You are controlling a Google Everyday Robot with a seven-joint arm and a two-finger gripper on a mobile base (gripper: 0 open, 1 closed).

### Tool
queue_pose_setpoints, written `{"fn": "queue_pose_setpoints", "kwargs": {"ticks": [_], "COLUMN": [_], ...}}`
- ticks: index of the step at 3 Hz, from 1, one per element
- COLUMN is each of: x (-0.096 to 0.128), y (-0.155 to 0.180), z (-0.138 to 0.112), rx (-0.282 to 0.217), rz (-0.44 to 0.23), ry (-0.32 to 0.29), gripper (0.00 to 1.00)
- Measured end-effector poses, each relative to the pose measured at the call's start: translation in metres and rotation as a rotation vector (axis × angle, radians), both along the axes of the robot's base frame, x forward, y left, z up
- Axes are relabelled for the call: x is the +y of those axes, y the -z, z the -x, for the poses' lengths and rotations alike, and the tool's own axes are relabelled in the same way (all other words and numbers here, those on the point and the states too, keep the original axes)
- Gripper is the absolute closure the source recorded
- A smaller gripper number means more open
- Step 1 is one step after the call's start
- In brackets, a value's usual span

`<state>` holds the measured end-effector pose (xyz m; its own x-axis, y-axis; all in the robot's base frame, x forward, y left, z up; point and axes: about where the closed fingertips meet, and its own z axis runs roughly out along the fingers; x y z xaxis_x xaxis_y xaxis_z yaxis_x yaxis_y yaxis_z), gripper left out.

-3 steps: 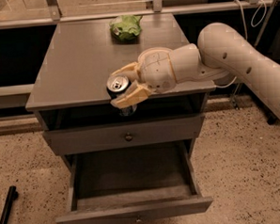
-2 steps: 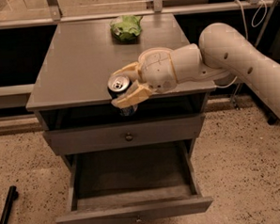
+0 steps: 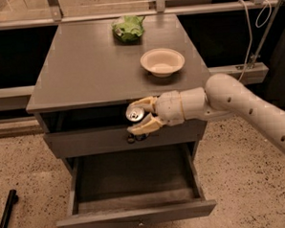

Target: Place pepsi can into middle drawer

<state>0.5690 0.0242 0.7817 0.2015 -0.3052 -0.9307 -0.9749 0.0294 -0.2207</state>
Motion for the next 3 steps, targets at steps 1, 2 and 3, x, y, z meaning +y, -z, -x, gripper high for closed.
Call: {"fn": "queue_pose_setpoints", "kwargs": {"ticks": [1,2,3], "x": [-0.016,-0.035,-0.068], "y": [0.049,0.06,0.047], "z": [-0.003,-0.002,0.011], "rx": [0.032,0.025,-0.007], "rz": [0.027,0.095,0.132], "ry": [0.021,0.016,0.063], "gripper": [1.0,1.0,1.0]}}
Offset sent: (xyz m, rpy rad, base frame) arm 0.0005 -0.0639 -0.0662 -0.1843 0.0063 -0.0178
